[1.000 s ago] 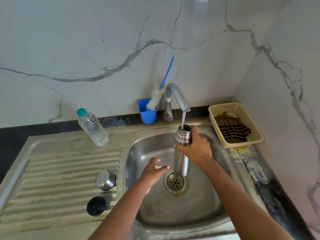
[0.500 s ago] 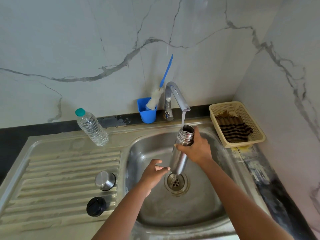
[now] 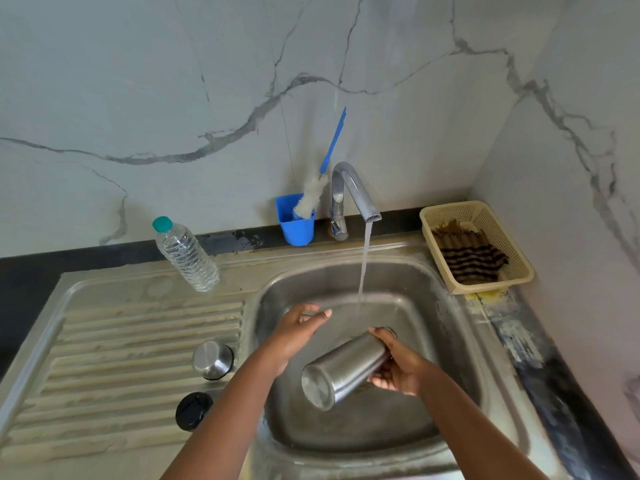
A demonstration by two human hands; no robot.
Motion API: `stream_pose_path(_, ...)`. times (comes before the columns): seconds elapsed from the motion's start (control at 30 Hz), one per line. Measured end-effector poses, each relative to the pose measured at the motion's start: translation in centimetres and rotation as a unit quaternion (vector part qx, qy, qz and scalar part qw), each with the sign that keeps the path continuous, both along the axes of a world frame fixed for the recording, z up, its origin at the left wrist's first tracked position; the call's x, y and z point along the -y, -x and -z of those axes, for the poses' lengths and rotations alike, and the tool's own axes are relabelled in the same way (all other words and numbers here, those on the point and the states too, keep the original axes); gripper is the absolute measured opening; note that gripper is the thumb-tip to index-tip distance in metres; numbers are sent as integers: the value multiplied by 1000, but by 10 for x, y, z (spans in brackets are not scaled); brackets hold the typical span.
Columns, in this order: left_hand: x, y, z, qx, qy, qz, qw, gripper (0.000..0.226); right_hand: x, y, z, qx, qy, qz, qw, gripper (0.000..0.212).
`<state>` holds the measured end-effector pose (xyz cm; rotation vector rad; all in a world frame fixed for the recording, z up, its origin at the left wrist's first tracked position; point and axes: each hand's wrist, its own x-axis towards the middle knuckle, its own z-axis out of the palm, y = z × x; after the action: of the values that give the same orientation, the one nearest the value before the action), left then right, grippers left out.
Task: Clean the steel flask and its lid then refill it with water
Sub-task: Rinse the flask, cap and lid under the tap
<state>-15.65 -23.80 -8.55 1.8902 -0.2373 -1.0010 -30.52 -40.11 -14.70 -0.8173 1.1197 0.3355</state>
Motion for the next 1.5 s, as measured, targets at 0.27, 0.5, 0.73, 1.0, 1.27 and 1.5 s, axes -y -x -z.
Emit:
stream_pose_path(0.27,-2,11,6,-52,15,5,999,41,-10,3,1,6,-26,26,999,65)
stream_pose_path(0.5,-5,7,7,-44,-12,9,999,34,5,-13,-18,21,76,-25,997,60)
stream_pose_path(0.73,-9,4,15,-24,11,-55,998,21,19,-54,-63,47,550,-281,785,67)
stream_pose_path(1.0,-15,10,17,-27,12,-53,998,23,40,-70,-88,64,577,-279,765,69)
stream_pose_path(1.27,-16,12,17,-29,14,-52,998,22,45,-73,-105,102,562,-316,758,66)
stream_pose_path(1.5,-20,13,17,-31,10,-50,998,23,50,-72,-107,118,580,-304,747,70)
